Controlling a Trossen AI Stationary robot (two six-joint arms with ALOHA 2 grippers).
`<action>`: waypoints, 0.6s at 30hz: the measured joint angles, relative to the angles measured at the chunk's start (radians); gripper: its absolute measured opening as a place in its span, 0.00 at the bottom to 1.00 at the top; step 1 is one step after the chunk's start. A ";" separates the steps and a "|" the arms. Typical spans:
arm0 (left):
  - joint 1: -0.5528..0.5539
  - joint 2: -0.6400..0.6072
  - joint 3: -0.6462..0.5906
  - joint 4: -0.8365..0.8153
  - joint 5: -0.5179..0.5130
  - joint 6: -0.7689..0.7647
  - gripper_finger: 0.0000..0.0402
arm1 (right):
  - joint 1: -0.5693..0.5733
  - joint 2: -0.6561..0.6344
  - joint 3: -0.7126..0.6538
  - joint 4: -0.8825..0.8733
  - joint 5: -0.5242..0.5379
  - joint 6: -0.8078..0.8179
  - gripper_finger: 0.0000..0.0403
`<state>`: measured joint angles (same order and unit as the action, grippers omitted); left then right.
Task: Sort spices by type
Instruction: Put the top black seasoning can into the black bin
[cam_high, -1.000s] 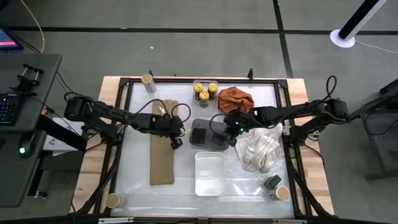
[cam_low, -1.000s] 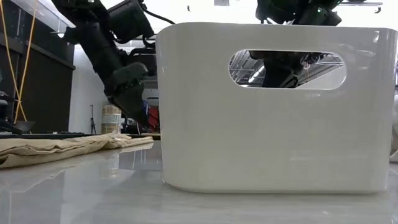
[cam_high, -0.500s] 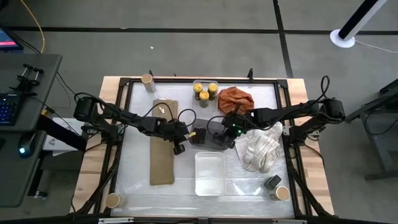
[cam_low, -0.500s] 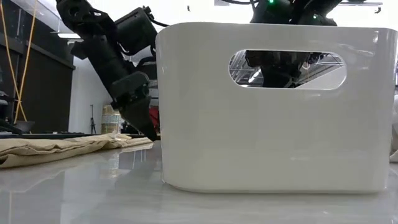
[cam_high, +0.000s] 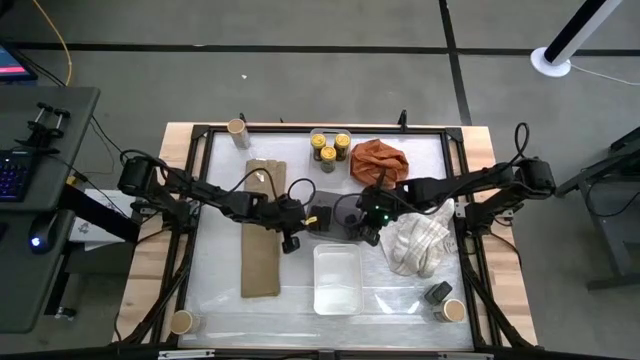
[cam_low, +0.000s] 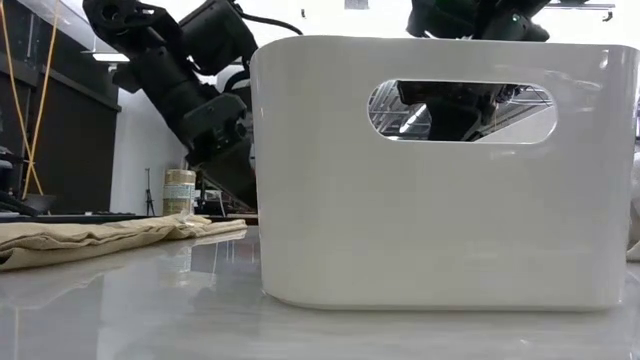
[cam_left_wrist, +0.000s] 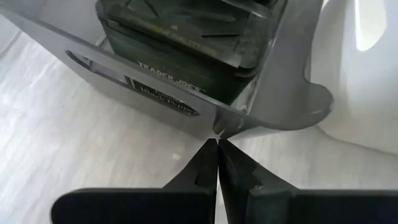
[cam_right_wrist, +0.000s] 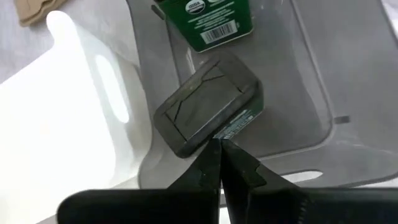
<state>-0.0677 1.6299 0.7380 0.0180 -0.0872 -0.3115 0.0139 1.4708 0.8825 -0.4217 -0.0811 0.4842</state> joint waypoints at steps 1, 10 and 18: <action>0.000 0.000 0.000 0.005 0.000 0.000 0.00 | 0.001 0.000 0.000 0.000 -0.001 0.009 0.00; 0.000 0.000 0.000 0.032 0.000 0.000 0.00 | 0.007 0.001 0.000 0.029 -0.023 0.034 0.00; 0.000 0.000 0.000 0.059 0.000 -0.025 0.00 | 0.007 0.002 0.000 0.042 -0.032 0.034 0.00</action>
<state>-0.0673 1.6299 0.7380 0.0772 -0.0875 -0.3369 0.0208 1.4723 0.8825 -0.3802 -0.1135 0.5186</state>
